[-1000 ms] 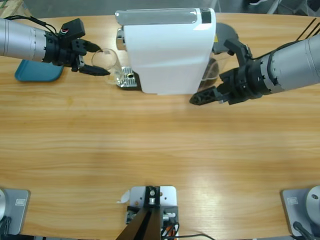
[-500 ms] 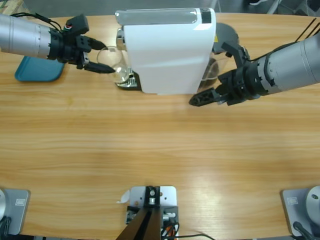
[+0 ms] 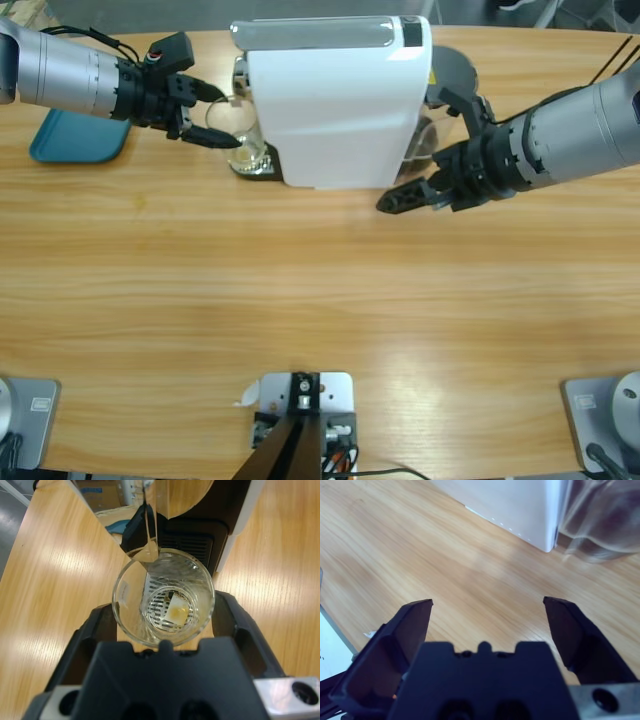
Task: Pour coffee
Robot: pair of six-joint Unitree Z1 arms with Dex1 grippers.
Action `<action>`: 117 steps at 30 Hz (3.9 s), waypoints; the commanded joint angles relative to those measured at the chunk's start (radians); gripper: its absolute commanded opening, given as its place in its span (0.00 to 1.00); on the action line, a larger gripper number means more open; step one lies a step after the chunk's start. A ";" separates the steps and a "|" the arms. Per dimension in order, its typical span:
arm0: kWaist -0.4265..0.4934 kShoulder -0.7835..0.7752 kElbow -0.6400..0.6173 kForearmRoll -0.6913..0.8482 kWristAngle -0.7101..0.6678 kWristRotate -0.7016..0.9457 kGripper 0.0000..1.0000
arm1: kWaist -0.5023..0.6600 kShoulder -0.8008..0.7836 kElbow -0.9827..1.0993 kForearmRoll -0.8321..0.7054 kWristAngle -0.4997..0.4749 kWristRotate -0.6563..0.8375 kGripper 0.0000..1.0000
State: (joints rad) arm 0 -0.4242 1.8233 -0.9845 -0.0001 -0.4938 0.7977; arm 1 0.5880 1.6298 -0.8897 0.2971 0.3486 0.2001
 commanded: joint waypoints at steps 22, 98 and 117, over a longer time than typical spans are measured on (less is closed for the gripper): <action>-0.015 0.058 0.001 -0.019 -0.008 -0.024 0.27 | -0.013 0.033 0.019 -0.021 0.024 -0.011 1.00; 0.000 0.025 0.057 -0.077 -0.006 -0.134 0.99 | -0.013 -0.004 0.036 -0.008 0.022 -0.005 1.00; 0.046 -0.195 0.112 -0.058 0.102 -0.312 0.99 | -0.005 -0.096 -0.306 0.439 -0.224 -0.010 0.86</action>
State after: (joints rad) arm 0 -0.4061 1.7415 -0.9322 -0.0777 -0.4700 0.6105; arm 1 0.5879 1.5861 -0.9547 0.4203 0.3257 0.2000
